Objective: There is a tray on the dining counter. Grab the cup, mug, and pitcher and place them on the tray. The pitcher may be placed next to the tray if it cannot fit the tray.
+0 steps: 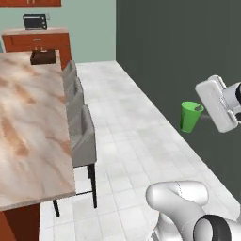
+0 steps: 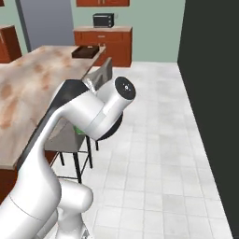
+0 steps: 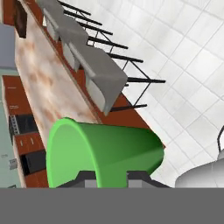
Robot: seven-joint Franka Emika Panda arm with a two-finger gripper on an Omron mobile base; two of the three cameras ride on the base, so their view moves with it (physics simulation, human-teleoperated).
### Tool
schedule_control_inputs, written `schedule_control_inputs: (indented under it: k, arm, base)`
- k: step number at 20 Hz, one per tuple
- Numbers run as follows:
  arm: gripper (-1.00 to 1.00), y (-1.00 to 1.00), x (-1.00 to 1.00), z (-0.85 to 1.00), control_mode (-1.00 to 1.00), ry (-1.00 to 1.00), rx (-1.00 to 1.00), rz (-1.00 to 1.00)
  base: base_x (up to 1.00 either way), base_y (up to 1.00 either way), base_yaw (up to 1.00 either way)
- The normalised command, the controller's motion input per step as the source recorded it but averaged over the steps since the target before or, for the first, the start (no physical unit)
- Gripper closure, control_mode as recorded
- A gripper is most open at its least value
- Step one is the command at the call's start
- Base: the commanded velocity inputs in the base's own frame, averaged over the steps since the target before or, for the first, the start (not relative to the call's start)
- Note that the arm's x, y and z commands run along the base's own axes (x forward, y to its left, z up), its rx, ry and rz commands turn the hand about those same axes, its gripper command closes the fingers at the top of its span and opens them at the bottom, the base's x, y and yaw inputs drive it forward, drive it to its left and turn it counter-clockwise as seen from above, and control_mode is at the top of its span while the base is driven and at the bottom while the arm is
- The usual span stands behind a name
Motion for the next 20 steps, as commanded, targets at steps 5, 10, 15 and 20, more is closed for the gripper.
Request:
schedule_control_inputs:
  k: [5,10,15,20]
  arm:
    - [1.00,0.00,0.00,0.00,1.00,0.00,0.00,0.00]
    - [1.00,0.00,0.00,0.00,1.00,0.00,0.00,0.00]
    - [1.00,0.00,0.00,0.00,1.00,0.00,0.00,0.00]
    - [1.00,0.00,0.00,0.00,1.00,0.00,0.00,0.00]
  base:
    - [0.98,-1.00,0.18]
    - [0.99,-1.00,0.15]
    - [1.00,-0.91,0.06]
    - [1.00,-0.75,0.06]
